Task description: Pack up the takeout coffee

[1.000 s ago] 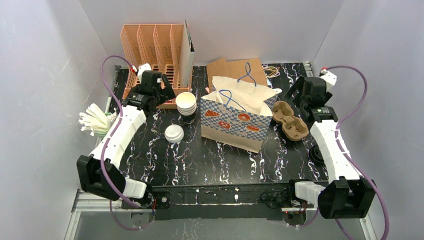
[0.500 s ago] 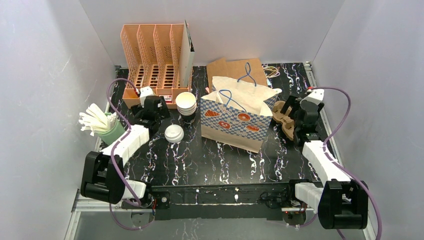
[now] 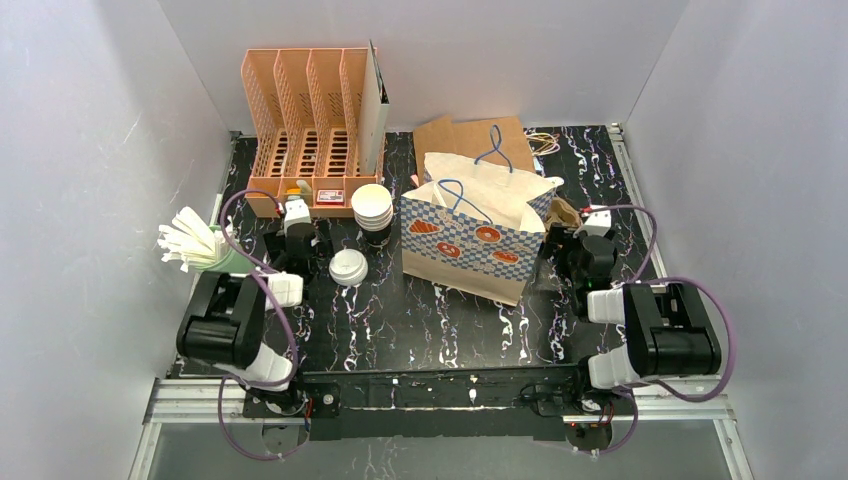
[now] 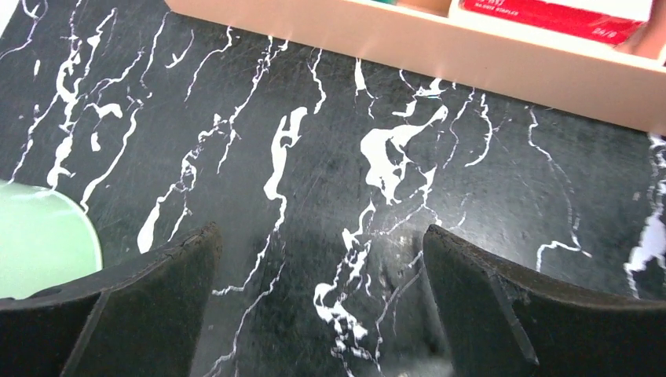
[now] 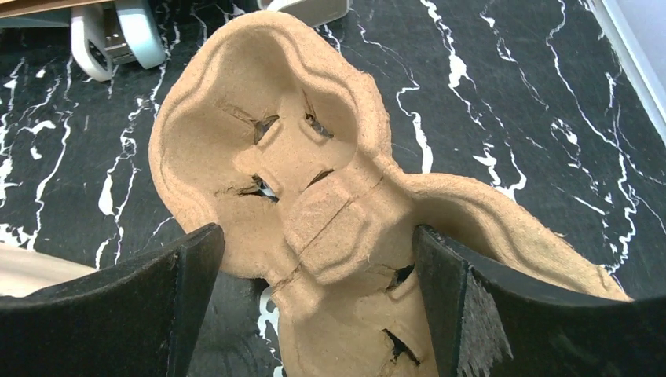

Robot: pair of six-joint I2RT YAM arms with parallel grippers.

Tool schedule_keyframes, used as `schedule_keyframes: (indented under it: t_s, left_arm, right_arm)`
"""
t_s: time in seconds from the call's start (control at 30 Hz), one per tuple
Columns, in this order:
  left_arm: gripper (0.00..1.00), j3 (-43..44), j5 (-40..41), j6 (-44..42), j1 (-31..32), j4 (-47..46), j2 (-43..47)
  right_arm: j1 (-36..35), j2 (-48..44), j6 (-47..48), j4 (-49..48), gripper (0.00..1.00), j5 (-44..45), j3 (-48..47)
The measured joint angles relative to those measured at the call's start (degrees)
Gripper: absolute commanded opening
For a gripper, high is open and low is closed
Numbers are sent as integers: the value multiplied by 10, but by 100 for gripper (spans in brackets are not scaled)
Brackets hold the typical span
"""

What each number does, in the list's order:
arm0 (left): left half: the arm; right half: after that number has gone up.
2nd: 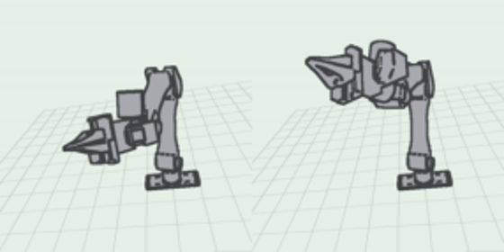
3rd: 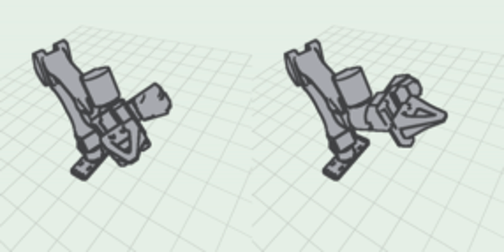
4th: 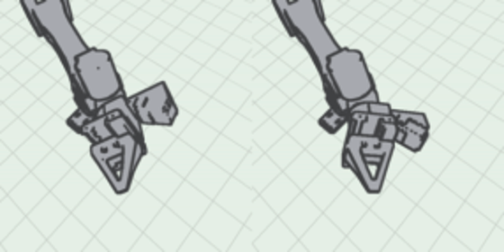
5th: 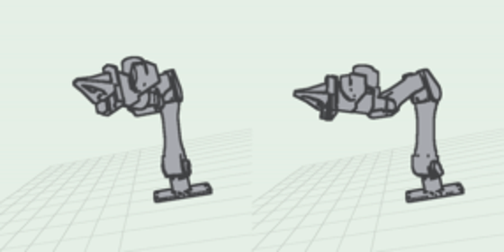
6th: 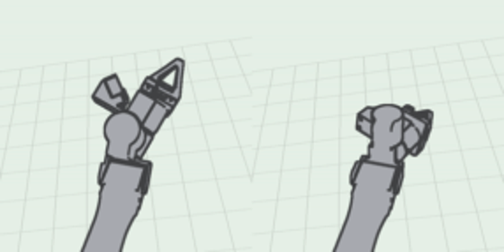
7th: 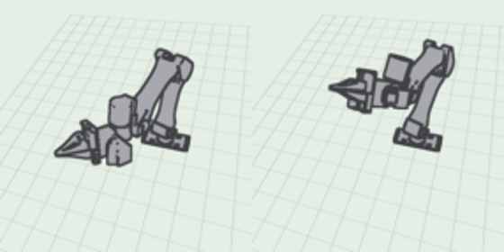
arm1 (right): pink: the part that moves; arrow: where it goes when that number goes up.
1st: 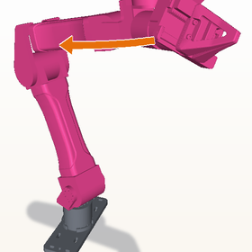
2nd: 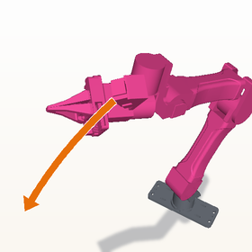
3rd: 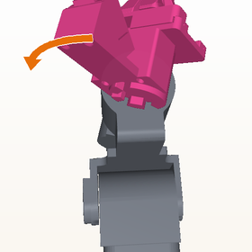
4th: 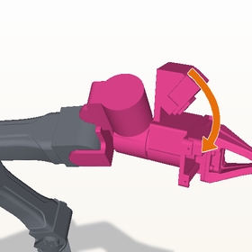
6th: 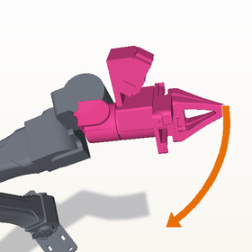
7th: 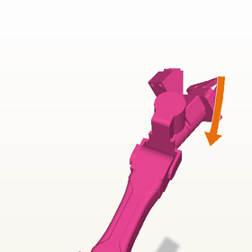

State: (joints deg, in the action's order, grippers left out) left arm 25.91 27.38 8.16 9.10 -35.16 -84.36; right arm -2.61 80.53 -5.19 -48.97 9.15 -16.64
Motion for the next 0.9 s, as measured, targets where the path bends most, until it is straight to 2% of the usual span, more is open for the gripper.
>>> schedule_keyframes:
  t_s: [0.2, 0.4, 0.9]
  left_arm:
    - [98, -57, -21, -36, -9, -196, -83]
    - [98, -101, -73, -54, -19, -312, -110]
    - [98, -105, -130, -71, -22, -339, -113]
  right_arm:
    - [1, 87, 36, -232, 98, -41, 68]
    - [4, 101, 28, -210, 98, -39, 33]
    - [7, 105, 22, -201, 98, -35, 29]
